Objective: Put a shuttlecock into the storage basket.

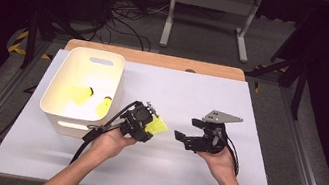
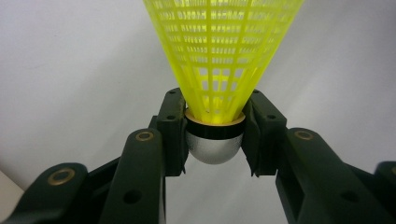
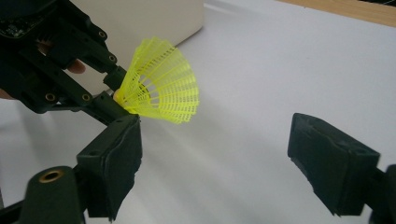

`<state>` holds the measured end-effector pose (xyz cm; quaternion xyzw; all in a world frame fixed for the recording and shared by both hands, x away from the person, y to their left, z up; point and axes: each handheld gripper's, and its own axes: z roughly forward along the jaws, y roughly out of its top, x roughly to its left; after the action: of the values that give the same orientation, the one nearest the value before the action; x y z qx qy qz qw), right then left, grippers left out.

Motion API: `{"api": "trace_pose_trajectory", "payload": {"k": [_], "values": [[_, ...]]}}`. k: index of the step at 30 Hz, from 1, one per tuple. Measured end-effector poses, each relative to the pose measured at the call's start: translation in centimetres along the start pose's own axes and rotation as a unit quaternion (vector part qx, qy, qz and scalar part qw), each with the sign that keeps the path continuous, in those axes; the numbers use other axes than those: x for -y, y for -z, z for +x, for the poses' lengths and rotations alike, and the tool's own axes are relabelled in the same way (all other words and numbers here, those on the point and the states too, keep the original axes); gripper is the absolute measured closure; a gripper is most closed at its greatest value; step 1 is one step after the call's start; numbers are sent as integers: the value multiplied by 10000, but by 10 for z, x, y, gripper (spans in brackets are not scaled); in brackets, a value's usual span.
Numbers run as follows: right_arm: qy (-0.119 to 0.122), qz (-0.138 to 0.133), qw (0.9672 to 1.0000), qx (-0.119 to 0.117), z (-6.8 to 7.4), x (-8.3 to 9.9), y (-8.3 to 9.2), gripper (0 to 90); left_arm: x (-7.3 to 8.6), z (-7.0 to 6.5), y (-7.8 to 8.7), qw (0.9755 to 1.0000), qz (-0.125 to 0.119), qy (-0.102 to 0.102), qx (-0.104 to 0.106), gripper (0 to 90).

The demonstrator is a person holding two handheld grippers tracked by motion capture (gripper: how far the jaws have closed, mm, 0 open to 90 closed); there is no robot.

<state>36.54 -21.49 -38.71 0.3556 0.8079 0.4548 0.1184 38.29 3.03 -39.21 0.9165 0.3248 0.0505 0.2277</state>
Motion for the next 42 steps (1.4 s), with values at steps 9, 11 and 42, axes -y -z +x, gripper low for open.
{"api": "trace_pose_trajectory", "payload": {"k": [9, 11, 42], "values": [[77, -102, 9997, 221, -3, 13, 14, 161, -1, -2, 1, 10000, 4, -12, -10, 643], [120, -158, 9994, 294, -2, 16, 19, 145, -1, -3, 3, 10000, 27, -47, -18, 643], [170, -490, 9936, 1007, 2, 62, 46, 91, 1, -6, 28, 9997, -42, -3, -258, 642]]}}
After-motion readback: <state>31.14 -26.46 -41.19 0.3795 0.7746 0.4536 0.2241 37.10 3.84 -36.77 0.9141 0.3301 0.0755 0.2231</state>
